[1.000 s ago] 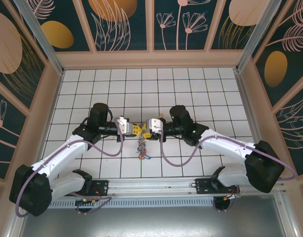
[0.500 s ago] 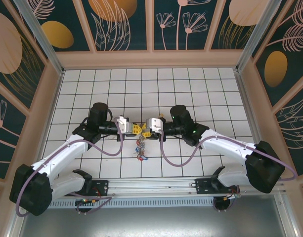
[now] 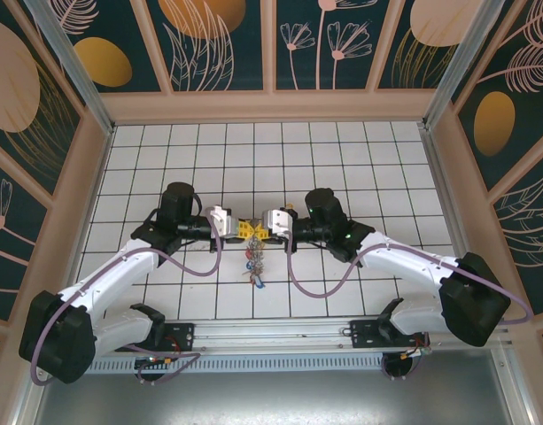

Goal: Put the keys on the keyring

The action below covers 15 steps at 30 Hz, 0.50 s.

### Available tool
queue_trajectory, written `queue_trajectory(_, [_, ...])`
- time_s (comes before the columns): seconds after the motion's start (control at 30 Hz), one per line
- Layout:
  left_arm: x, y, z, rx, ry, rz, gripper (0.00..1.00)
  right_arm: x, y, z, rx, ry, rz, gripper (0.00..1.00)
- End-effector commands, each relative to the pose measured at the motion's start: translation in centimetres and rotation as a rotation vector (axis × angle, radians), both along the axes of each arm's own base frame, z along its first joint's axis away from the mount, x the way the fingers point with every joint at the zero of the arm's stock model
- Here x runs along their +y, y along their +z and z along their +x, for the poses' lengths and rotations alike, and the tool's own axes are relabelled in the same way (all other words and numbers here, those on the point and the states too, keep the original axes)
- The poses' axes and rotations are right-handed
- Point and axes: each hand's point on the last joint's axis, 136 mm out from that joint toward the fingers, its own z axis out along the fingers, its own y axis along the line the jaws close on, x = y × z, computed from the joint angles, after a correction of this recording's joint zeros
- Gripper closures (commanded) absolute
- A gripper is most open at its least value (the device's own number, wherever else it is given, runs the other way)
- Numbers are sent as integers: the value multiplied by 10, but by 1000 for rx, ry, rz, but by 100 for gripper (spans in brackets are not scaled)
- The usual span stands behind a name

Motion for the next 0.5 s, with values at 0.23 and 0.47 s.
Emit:
queue_trajectory(0.23, [-3, 42, 6, -96, 36, -83, 53, -28, 17, 8, -97, -114, 34, 100])
queue_trajectory(0.47, [-9, 56, 20, -112, 55, -92, 53, -86, 39, 32, -133, -326, 19, 100])
